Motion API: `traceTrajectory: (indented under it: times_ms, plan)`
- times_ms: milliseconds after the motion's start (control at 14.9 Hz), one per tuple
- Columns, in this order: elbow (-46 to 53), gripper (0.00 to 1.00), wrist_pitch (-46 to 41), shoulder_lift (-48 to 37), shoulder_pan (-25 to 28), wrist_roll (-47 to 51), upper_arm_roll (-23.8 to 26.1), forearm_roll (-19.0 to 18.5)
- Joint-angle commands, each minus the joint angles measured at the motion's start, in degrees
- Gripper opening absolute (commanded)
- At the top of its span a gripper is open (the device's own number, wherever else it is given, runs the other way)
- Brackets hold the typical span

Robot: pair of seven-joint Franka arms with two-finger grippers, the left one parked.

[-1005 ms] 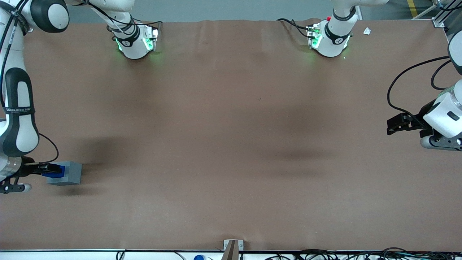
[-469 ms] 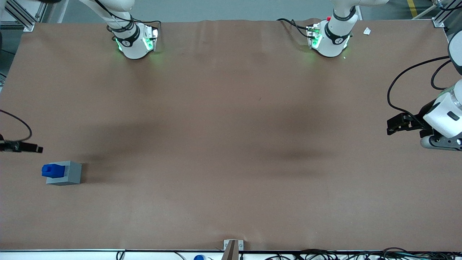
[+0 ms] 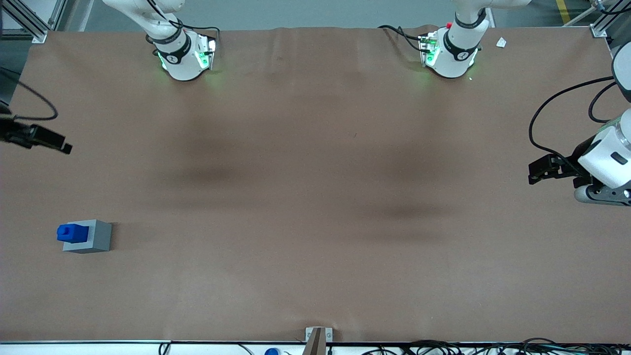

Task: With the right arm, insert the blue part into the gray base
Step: 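Open the right gripper and raise it off the block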

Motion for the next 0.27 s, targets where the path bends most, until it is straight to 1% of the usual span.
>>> traceTrajectory:
  times_ms: [0, 201]
  plan:
    - [-0.2, 1.00, 1.5, -1.2, 1.8, 2.4, -0.4, -2.6]
    - [1.7, 1.00, 0.2, -0.3, 1.8, 2.2, -0.3, -4.2]
